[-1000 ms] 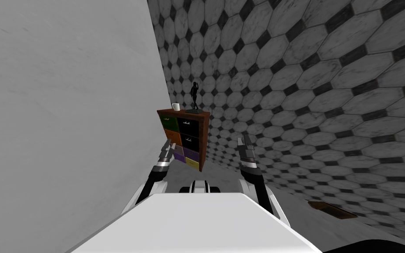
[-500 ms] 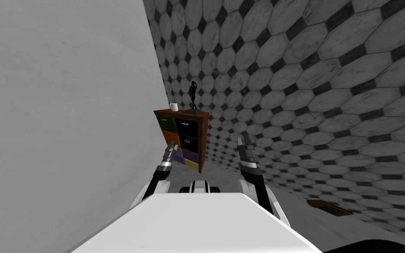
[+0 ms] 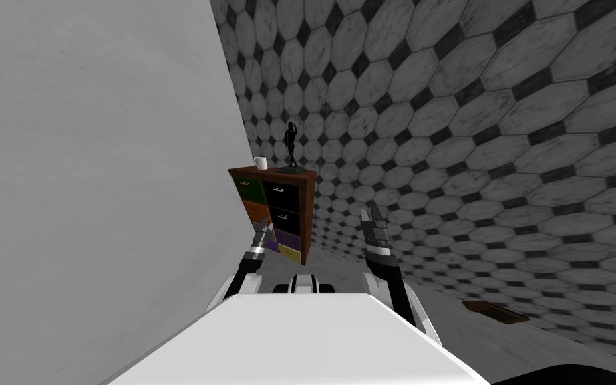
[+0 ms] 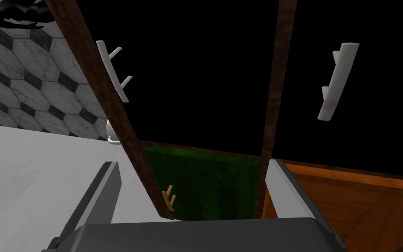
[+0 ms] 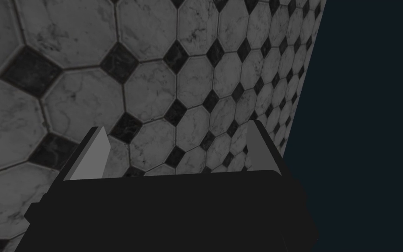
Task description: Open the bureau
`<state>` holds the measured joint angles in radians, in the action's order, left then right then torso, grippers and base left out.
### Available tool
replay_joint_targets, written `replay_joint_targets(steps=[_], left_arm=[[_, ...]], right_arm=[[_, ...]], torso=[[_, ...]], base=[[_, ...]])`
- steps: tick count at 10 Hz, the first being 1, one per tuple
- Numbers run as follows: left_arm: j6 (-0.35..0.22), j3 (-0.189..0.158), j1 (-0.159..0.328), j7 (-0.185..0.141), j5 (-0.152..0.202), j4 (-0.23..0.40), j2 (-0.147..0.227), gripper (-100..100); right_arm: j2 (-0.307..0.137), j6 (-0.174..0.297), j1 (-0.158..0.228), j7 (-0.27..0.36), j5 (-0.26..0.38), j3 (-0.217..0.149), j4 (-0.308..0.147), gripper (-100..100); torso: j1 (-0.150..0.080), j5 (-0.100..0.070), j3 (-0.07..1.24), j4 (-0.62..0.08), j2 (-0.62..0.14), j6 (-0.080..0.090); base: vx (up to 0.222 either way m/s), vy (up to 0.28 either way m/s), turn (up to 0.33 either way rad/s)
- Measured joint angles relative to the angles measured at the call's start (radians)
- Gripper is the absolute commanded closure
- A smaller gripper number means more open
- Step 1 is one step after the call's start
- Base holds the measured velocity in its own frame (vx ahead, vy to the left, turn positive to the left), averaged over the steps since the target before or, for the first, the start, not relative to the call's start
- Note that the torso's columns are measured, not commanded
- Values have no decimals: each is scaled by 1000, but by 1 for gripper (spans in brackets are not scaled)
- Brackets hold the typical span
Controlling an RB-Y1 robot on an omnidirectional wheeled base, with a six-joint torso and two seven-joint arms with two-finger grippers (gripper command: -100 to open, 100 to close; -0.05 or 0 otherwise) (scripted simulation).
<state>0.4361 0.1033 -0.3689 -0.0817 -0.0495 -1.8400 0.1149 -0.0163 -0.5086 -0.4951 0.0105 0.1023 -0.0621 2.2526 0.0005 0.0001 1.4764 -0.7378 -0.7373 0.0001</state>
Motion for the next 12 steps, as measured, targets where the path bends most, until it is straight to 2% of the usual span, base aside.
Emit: replay_joint_targets(steps=[5, 12], left_arm=[[8, 17, 29, 7, -6, 106, 8, -100], [0, 40, 90, 20, -15, 261, -6, -100]], right_arm=[[0, 0, 0, 0, 0, 0, 0, 0], [0, 0, 0, 0, 0, 0, 0, 0]], torso=[[0, 0, -1, 0, -1, 0], [0, 0, 0, 0, -1, 0]], base=[[46, 6, -45], [52, 6, -48]])
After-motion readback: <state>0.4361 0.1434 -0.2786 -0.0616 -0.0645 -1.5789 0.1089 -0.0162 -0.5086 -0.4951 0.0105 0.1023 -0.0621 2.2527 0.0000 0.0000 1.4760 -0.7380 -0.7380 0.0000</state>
